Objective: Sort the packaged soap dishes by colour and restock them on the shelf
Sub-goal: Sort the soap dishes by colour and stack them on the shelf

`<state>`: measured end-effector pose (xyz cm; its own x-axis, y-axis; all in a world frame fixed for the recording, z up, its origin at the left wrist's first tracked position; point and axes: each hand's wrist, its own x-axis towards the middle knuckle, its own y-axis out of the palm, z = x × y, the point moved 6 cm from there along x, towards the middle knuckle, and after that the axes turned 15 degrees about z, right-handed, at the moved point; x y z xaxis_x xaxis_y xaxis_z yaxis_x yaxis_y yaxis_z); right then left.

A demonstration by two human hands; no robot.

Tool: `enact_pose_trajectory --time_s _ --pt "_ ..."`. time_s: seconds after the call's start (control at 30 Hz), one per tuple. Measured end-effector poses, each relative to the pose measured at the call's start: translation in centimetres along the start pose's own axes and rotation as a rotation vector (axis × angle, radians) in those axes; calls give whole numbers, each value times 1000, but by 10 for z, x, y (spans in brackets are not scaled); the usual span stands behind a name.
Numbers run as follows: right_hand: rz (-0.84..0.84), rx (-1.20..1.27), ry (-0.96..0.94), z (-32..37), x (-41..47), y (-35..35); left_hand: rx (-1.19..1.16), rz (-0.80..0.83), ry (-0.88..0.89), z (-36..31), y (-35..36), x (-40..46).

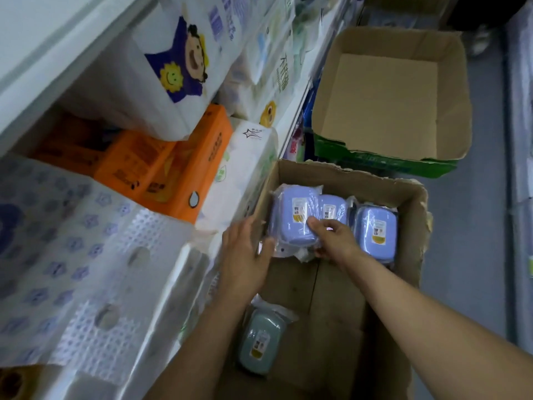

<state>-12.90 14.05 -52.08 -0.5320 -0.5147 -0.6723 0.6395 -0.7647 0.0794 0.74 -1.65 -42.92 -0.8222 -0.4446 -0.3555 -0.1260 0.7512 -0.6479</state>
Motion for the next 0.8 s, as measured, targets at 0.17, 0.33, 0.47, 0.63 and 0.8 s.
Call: enact_pose_trajectory --time_s 0.17,0.33,0.47,0.63,0.8 --pt "-76 -139 43 8 34 25 331 189 -56 35 15 -15" --pt "-79 -380 60 16 27 27 295 274 -79 41 23 -18" --pt "24 -761 91 31 -14 34 269 278 -119 45 21 -26" --pt "138 -1235 -21 56 -106 60 290 228 -150 24 10 -85" --pt "43 -1484 -359 57 -220 87 335 -10 -76 -5 -9 -189"
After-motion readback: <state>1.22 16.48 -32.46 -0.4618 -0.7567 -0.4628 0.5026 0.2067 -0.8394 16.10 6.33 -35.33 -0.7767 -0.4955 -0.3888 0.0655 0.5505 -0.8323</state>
